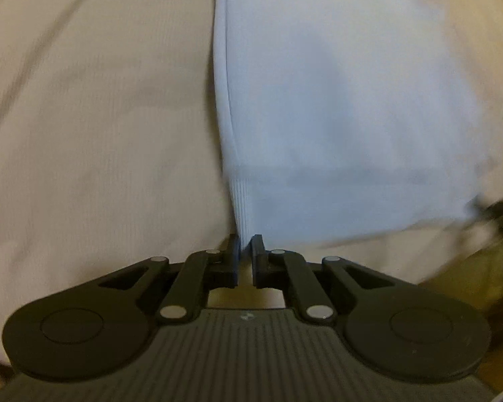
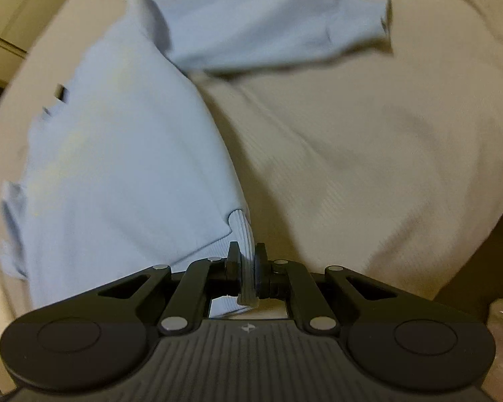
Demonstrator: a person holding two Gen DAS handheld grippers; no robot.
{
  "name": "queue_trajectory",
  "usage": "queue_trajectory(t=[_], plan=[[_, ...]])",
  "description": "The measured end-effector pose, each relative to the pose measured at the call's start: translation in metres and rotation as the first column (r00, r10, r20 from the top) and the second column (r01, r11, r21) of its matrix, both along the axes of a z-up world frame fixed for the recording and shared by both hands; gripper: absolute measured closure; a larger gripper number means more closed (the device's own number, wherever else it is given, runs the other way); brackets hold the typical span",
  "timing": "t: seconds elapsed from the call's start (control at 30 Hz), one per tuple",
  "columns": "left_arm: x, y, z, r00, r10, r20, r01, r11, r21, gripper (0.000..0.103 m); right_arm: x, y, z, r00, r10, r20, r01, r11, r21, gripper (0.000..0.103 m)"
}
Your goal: Fold clothes
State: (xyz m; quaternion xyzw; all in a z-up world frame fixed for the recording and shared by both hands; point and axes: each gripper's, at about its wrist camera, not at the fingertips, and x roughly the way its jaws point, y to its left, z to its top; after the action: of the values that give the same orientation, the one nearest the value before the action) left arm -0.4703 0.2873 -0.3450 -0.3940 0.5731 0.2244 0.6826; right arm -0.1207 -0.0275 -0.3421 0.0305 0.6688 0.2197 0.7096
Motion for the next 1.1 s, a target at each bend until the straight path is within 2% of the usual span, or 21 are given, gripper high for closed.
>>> queue_trajectory(t=[0.03,0.07,0.13,0.17,0.2,0.37,0.5,0.6,0.67,0.77,0.8,0.83,0.87,0.9,0.93,1.0,1.07,1.1], plan=[[0.004,-0.004,-0.005,0.999,-0.024,-0.041,0.024,1.000,0.010,0.100,0.000,0.003,-0.007,1.000,0.011,-0.012,-0.012,1.000,-0.015,0.087],[0.007,-0.006,0.001,0.999,-0.037,-0.035,0.038,0.999,0.031,0.100,0.001,0.008,-0.013,0.998,0.039,-0.042,-0.040,0.998,-0.041,0.076],[0.012,-0.008,0.019,0.998,-0.058,-0.010,0.058,0.996,0.062,0.098,0.001,0.014,-0.009,0.995,0.097,-0.039,-0.099,0.993,-0.070,0.072],[0.016,-0.008,0.028,0.998,-0.063,0.004,0.062,0.995,0.075,0.098,0.002,0.014,-0.004,0.993,0.120,-0.022,-0.121,0.991,-0.065,0.060],[0.021,-0.010,0.035,0.998,-0.058,0.010,0.057,0.994,0.090,0.097,0.007,0.010,0.000,0.993,0.114,-0.009,-0.114,0.991,-0.063,0.055],[0.053,-0.020,0.066,0.999,-0.018,0.046,0.011,0.988,0.153,0.095,0.054,-0.031,0.021,0.998,-0.021,0.062,0.020,1.000,0.008,0.053],[0.091,-0.039,0.080,0.995,0.056,0.081,-0.070,0.981,0.181,0.087,0.119,-0.054,0.022,0.990,-0.096,0.104,0.089,0.994,0.064,0.052],[0.125,-0.058,0.085,0.990,0.099,0.104,-0.116,0.979,0.170,0.084,0.170,-0.068,0.013,0.984,-0.156,0.089,0.145,0.983,0.113,0.049],[0.147,-0.071,0.086,0.986,0.121,0.113,-0.138,0.977,0.165,0.083,0.198,-0.075,0.000,0.978,-0.198,0.058,0.188,0.971,0.145,0.036],[0.171,-0.086,0.086,0.985,0.139,0.106,-0.156,0.972,0.178,0.082,0.228,-0.068,-0.039,0.969,-0.242,-0.054,0.248,0.955,0.165,0.033],[0.178,-0.092,0.087,0.984,0.145,0.102,-0.161,0.970,0.182,0.082,0.237,-0.064,-0.048,0.967,-0.239,-0.089,0.252,0.952,0.173,0.038],[0.186,-0.097,0.087,0.984,0.150,0.099,-0.167,0.968,0.187,0.081,0.243,-0.058,-0.049,0.972,-0.218,-0.083,0.229,0.959,0.169,0.062],[0.192,-0.102,0.087,0.983,0.157,0.095,-0.173,0.966,0.192,0.080,0.249,-0.053,-0.049,0.978,-0.194,-0.077,0.204,0.964,0.169,0.081],[0.195,-0.103,0.087,0.982,0.167,0.088,-0.182,0.964,0.196,0.080,0.255,-0.047,-0.043,0.986,-0.156,-0.061,0.165,0.967,0.194,0.091],[0.198,-0.104,0.089,0.980,0.179,0.082,-0.192,0.960,0.204,0.080,0.262,-0.043,-0.032,0.992,-0.120,-0.029,0.123,0.969,0.213,0.091],[0.201,-0.104,0.096,0.976,0.200,0.087,-0.215,0.951,0.222,0.079,0.275,-0.036,0.002,0.994,-0.041,0.101,0.016,0.973,0.231,0.092],[0.205,-0.103,0.101,0.972,0.213,0.097,-0.230,0.944,0.236,0.079,0.289,-0.039,0.042,0.970,0.014,0.243,-0.071,0.971,0.229,0.092],[0.207,-0.102,0.104,0.971,0.217,0.102,-0.236,0.941,0.243,0.078,0.301,-0.042,0.060,0.948,0.031,0.318,-0.102,0.972,0.210,0.092]])
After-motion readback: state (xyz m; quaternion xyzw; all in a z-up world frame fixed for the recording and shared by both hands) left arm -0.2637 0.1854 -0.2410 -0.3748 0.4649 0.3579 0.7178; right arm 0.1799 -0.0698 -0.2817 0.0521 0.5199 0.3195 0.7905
